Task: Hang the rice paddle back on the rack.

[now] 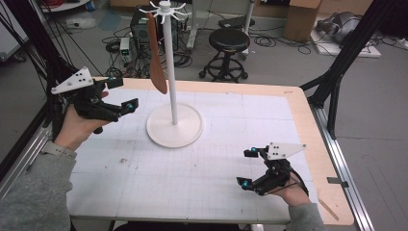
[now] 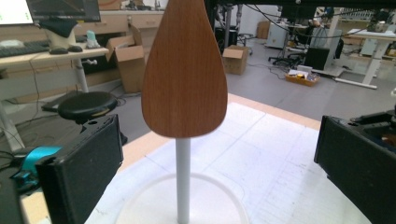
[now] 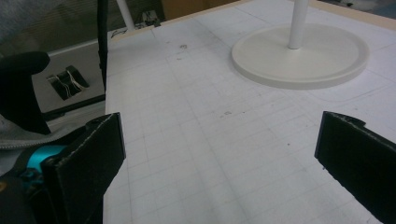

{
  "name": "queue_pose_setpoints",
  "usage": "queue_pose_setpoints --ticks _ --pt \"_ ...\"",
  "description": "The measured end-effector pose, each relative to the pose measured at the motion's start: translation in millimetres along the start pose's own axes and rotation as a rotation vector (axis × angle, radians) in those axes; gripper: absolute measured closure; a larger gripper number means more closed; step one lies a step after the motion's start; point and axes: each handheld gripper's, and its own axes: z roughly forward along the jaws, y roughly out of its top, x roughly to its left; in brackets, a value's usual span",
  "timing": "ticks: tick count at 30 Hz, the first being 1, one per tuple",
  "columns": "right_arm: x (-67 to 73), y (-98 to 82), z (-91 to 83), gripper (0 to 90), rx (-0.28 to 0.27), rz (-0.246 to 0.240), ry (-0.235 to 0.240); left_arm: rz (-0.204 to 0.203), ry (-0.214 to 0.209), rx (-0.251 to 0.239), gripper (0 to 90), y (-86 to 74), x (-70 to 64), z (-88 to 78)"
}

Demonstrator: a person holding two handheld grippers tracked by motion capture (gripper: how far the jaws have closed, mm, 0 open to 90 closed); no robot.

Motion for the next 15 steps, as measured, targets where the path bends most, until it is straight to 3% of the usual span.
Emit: queue_pose_setpoints --ticks 2,6,9,15 --pt "-0.9 -0.1 0.8 0.6 0.0 -0.006 -0.006 -0.012 -0.007 -0.012 1.7 -5.7 -0.6 -3.0" --pt "-1.1 0.6 1.4 0.6 0.0 -0.008 -0.005 -0.012 0.007 0.001 1.7 -18.3 -0.8 -7.9" --pt "-0.8 1.0 1.5 0.7 0.003 -0.01 -0.006 -0.01 -0.013 0.006 1.7 -26.4 -2.7 -11.5" --pt "-0.4 2.6 -2.0 0.7 -0.018 -0.012 -0.013 0.001 -0.012 0.028 1.7 -40.5 -4.7 -15.1"
